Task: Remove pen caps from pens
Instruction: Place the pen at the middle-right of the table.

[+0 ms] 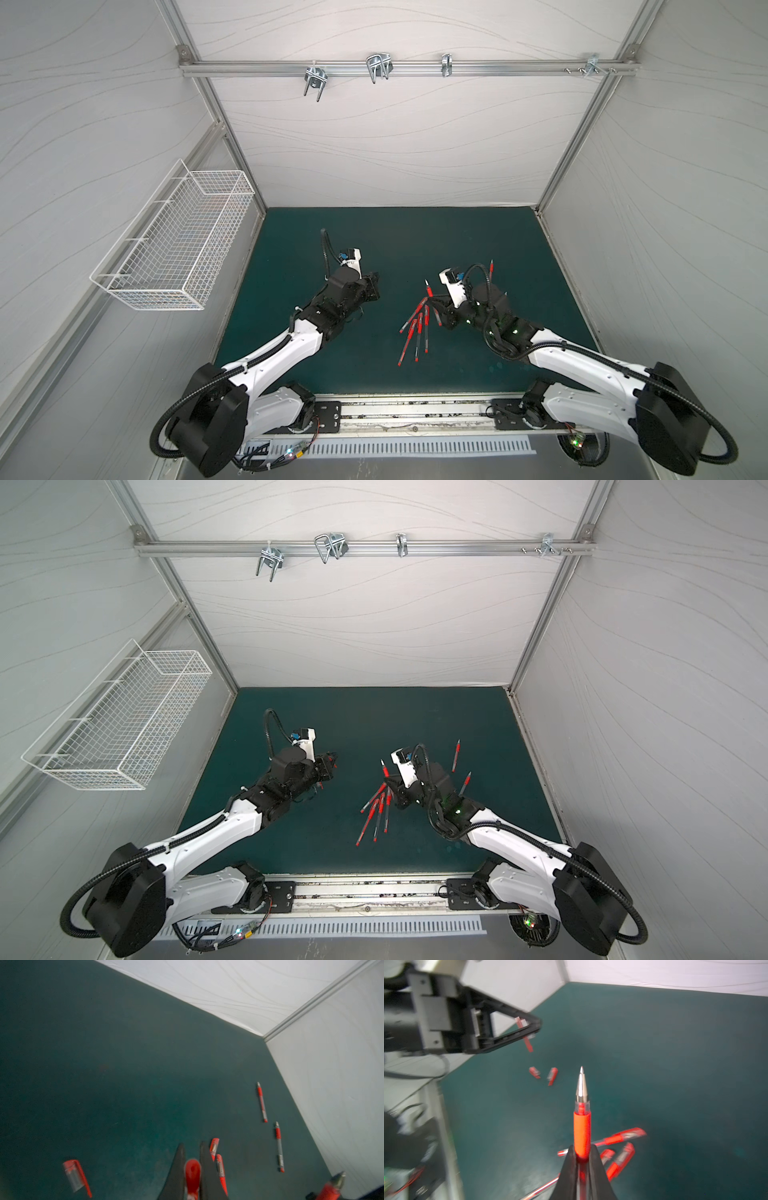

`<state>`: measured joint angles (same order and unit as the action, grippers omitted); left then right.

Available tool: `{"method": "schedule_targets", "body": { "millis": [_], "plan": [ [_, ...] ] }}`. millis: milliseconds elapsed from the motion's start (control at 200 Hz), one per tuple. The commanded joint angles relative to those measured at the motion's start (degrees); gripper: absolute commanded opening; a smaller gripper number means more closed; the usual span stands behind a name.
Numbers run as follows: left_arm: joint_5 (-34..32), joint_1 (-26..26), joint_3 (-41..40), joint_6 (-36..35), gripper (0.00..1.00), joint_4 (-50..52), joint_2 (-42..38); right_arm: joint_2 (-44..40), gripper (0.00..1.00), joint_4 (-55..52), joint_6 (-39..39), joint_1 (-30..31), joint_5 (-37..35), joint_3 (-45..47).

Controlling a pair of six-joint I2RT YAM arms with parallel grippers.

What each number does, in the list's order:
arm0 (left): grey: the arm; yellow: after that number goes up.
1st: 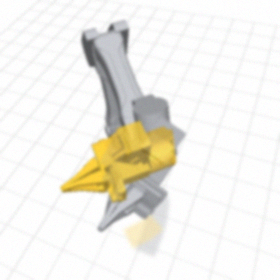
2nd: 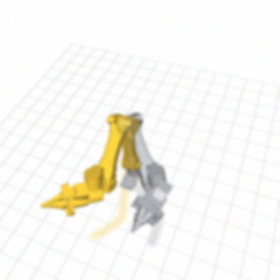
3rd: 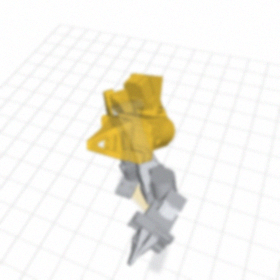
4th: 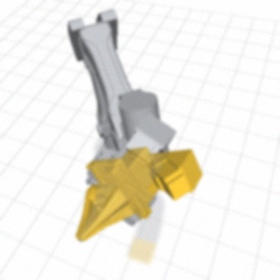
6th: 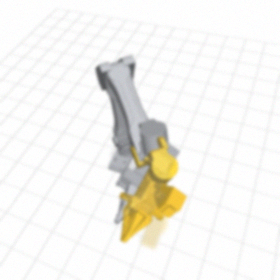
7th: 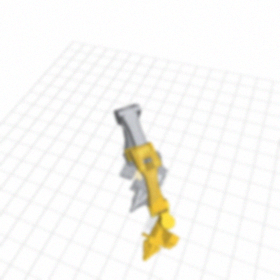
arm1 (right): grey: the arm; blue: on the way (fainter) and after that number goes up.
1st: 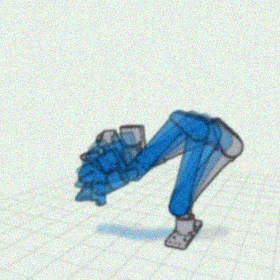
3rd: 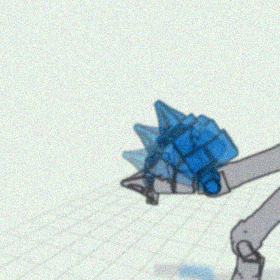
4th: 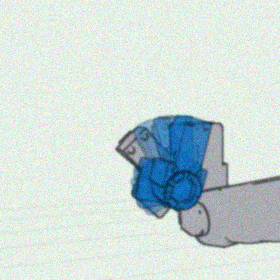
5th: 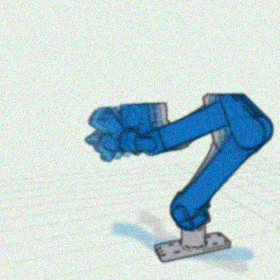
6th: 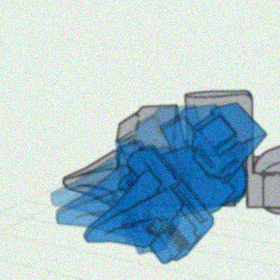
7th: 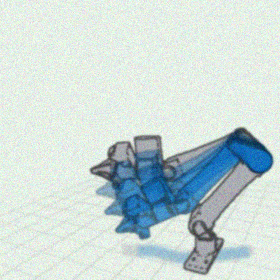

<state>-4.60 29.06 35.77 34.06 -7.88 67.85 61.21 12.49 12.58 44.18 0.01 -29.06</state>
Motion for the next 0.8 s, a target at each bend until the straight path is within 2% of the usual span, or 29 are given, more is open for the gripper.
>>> {"method": "schedule_targets", "body": {
  "millis": [0, 230, 415, 795],
  "plan": [
    [-4.30, -1.76, 3.28, 2.29, 0.00, 5.54, 3.06, -0.38, 0.00, -5.13, 3.03, -2.89, -9.54, -0.50],
    [-6.10, -4.55, 6.74, 2.50, 0.00, 11.28, 9.57, 6.14, 0.00, -14.24, 10.31, -12.48, -14.52, -4.50],
    [-3.72, -6.68, 9.93, 2.32, 0.00, 14.20, 16.01, 10.73, 0.00, -18.68, 13.48, -17.06, -17.10, -6.59],
    [-0.70, -9.82, 15.53, 1.66, 0.01, 19.31, 26.80, 20.78, 0.00, -20.05, 14.76, -22.98, -12.31, -10.62]
  ]
}}
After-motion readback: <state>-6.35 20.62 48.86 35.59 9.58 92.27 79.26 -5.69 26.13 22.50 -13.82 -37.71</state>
